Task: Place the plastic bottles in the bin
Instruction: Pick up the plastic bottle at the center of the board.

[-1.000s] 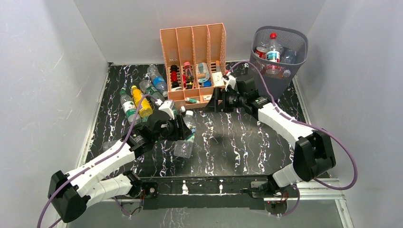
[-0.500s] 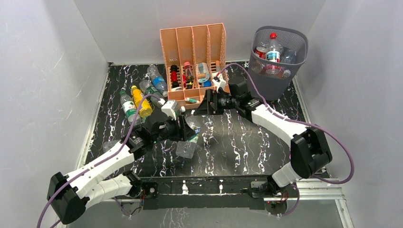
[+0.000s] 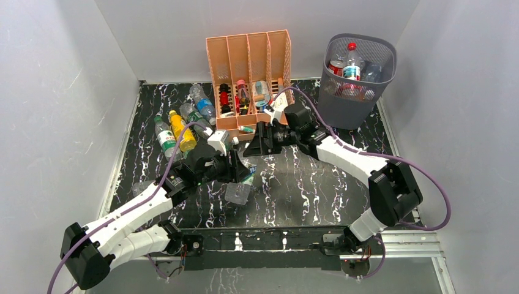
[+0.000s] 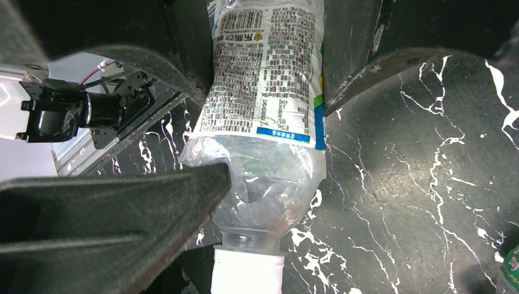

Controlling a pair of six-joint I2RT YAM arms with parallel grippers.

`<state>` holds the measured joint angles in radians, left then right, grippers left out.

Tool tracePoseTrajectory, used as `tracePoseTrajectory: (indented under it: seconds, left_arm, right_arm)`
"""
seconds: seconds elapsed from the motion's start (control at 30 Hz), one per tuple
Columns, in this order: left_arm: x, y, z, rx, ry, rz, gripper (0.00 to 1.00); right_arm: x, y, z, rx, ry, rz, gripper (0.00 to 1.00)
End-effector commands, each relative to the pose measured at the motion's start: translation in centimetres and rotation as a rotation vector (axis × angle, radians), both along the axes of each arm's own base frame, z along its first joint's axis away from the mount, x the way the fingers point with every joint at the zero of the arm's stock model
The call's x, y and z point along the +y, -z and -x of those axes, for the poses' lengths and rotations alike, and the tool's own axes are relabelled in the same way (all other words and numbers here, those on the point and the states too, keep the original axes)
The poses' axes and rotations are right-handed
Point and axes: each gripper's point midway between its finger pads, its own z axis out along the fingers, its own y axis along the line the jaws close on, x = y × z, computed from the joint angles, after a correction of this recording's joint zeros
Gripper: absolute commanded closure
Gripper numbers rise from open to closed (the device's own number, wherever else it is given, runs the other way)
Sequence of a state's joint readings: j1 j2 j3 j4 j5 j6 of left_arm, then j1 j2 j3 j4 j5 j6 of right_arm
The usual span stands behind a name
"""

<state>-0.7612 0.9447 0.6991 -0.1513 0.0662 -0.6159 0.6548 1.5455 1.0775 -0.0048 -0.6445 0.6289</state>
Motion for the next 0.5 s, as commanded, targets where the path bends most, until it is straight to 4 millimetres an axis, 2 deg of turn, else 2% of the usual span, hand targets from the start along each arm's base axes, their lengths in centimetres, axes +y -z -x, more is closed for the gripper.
tracePoseTrajectory:
  seconds: [0.0,0.27,0.47]
  left_arm:
    - [0.3,-0.7,-0.7,-0.044,-0.016,-0.007,0.58]
    - [-0.1,-0.5,-1.4,-0.052,-0.018,-0.014,0.58]
    - [-0.5,-0.5,-1.7,-0.055,-0.013,-0.012,0.58]
  right_arm:
    - [1.5,-1.9,0.9,-0.035,-0.063,-0.037,0.05]
    - [2.6,-1.1,2.6,-0.021,-0.108,-0.024,0.05]
    - [2.7,-0.3,2.9,-0.007,-0.125,-0.008,0.06]
